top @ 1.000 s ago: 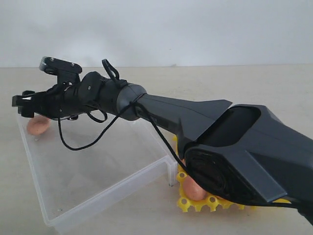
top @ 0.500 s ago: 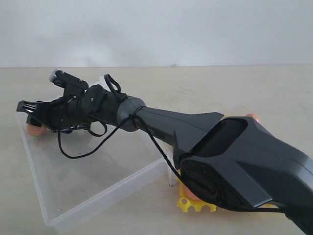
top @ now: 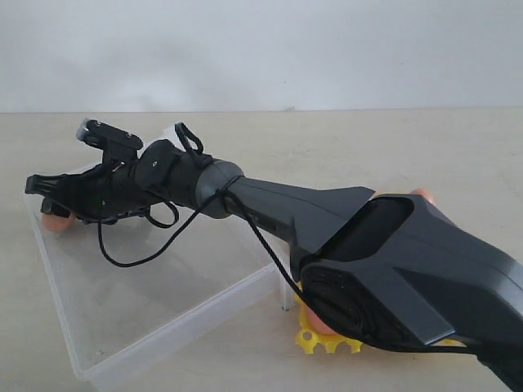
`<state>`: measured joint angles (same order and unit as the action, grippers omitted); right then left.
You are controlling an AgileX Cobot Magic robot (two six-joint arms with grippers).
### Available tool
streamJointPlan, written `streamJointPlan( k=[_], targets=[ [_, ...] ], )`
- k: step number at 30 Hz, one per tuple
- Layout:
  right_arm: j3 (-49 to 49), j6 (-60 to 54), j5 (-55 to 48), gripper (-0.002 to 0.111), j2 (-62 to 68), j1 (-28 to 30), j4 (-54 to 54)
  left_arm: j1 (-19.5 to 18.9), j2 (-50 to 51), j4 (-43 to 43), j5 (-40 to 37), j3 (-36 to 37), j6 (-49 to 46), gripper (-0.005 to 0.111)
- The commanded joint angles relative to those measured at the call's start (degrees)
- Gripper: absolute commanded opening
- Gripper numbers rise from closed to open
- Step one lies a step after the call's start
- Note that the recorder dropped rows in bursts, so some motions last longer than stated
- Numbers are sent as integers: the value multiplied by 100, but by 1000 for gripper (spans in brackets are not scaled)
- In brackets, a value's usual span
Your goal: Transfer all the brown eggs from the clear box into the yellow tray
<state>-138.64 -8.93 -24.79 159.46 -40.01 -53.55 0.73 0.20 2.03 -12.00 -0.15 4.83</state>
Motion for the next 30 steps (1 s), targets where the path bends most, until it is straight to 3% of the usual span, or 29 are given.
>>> streamJointPlan(
  k=[1, 10, 20, 30],
  targets=[
    [75, 95, -241, 0, -170, 19, 594, -11, -20, 7, 7, 15, 10, 4],
    [75, 184, -762, 0, -672, 19, 1882, -11, -20, 7, -6, 15, 10, 4],
    [75, 356, -2125, 0, -1146, 7, 4347, -11, -20, 7, 6, 15, 10, 4],
    [89, 387, -2620, 0, -1533, -26, 4303, -11, -20, 7, -5, 15, 10, 4]
  ],
)
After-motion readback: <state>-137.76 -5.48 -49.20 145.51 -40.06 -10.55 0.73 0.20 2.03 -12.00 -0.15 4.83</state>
